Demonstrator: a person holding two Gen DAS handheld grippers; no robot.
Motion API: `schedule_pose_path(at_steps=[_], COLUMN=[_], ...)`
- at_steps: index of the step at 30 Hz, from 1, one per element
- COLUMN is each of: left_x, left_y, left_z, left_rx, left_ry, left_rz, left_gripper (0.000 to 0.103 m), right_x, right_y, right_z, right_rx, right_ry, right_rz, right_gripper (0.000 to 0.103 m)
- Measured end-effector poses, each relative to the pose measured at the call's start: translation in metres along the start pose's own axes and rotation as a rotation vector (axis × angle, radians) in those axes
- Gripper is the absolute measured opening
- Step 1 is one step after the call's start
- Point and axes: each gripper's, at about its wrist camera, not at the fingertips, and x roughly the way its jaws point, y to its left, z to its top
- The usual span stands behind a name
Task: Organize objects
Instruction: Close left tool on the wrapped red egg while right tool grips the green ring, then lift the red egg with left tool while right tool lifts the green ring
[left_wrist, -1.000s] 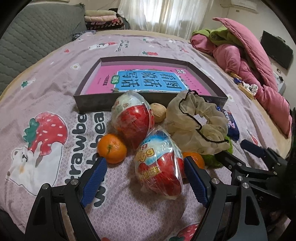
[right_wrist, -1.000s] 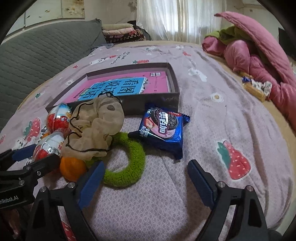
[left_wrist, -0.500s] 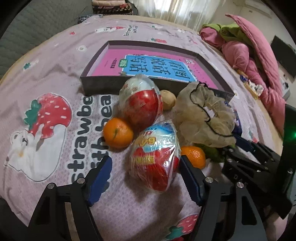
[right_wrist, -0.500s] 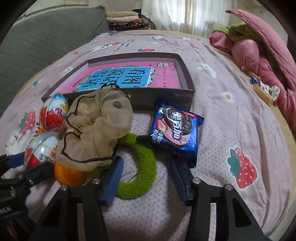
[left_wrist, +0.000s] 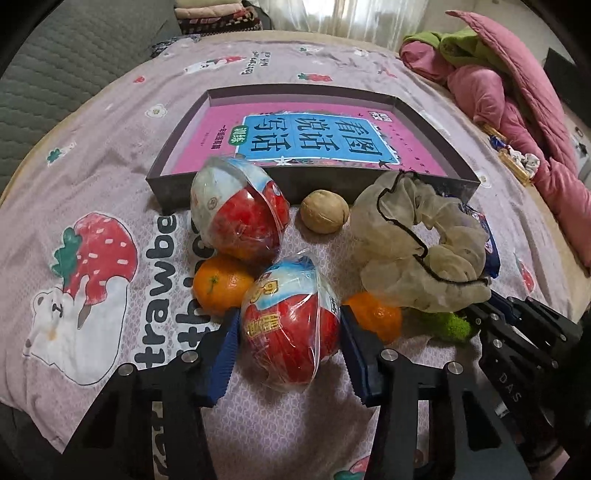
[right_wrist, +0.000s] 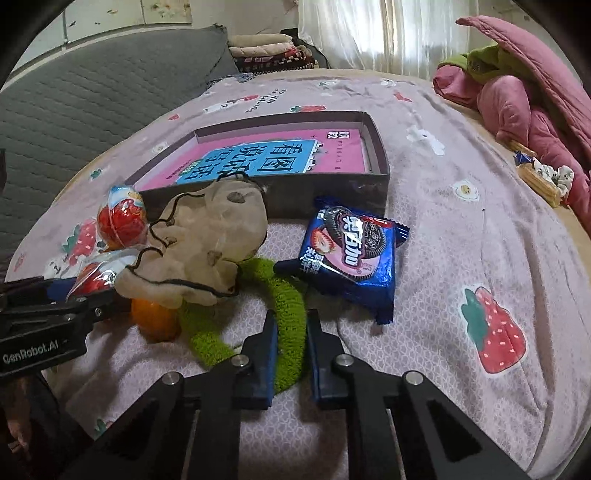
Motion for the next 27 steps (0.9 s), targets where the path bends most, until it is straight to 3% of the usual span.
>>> schedule_pose_path(at_steps=[12,27], left_x=[-0.018,-0.051], left_y=[-0.001,0.005], left_z=[-0.013,-0.020], left_rx=[0.030,0.039], left_ry=[-0.069,-0.135], left_rz=[-0.069,-0.043], left_gripper=[0.052,0.052], right_x=[-0.012,-0.046], right_y=[-0.002,0.011], right_z=[-0.004,-0.004], right_rx=[-0.007,-0.095], right_ry=[-0.020,-0.145], right_rz=[0.034,0.013], right_gripper=[0.014,0.014])
